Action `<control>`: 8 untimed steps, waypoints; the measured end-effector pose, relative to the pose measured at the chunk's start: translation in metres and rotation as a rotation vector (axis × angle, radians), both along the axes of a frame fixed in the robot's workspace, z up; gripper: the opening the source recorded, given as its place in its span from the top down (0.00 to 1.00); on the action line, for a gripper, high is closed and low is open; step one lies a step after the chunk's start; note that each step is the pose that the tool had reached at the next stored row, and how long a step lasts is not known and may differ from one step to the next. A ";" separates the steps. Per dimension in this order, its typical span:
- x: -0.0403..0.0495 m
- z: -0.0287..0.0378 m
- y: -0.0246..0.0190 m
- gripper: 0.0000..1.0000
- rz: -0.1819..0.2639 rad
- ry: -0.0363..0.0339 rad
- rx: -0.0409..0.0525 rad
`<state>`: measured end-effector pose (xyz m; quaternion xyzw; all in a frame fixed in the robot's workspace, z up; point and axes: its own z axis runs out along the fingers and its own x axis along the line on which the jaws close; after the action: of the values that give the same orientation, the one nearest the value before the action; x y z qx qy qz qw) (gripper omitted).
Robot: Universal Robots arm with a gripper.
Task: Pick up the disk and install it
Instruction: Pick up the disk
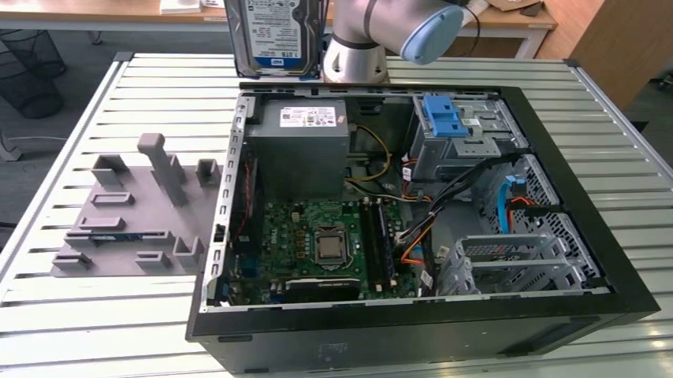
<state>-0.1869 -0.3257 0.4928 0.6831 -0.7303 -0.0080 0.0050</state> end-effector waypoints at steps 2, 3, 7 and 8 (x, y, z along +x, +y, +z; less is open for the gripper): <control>0.0000 0.0000 0.0000 0.63 0.000 0.0000 0.0000; 0.0000 0.0000 0.0000 0.63 0.000 0.0000 0.0000; 0.0001 0.0000 0.0000 0.63 0.000 0.0000 0.0000; 0.0001 0.0000 0.0000 0.63 0.000 0.0000 0.0000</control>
<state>-0.1868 -0.3257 0.4928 0.6831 -0.7303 -0.0080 0.0050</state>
